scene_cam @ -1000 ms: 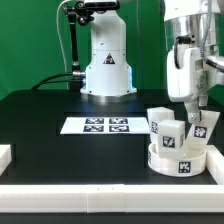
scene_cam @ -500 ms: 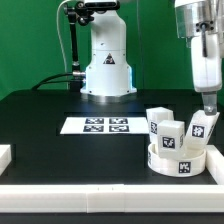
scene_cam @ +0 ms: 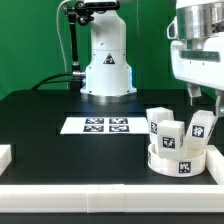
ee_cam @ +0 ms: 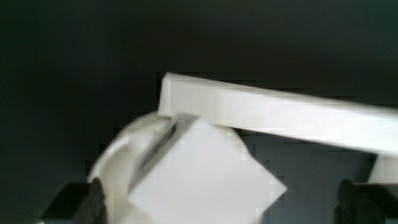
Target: Assemble stool
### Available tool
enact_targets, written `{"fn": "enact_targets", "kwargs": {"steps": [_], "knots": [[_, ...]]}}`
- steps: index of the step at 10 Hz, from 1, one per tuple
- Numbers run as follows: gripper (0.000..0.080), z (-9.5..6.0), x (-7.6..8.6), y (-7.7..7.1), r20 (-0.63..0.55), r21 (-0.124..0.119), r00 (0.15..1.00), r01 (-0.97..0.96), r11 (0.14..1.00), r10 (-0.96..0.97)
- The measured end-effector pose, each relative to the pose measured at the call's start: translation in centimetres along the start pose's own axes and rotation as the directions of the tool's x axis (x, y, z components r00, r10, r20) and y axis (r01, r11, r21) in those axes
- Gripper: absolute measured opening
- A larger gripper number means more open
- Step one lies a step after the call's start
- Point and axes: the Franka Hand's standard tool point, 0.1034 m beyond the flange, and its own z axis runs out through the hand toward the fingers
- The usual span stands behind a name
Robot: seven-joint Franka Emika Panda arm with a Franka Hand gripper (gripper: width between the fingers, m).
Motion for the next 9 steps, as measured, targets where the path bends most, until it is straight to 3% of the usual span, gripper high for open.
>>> {"fn": "enact_targets", "kwargs": {"steps": [2,6,8,9], "knots": [[0.0649,-0.05,-0.33,-0.19,-0.01,0.001,0.967,0.254,0.967,-0.254],[0.0649,0.0,-0.43,-0.15,-0.013,-0.006,0.9,0.436,0.9,-0.436],[0.0649,0.04,-0.31,-0.09,-0.016,-0.013,0.811,0.584,0.811,-0.584],[0.0649,0.16,-0.32,0.04,-0.021,-0.025,0.715,0.698,0.715,-0.699]]}}
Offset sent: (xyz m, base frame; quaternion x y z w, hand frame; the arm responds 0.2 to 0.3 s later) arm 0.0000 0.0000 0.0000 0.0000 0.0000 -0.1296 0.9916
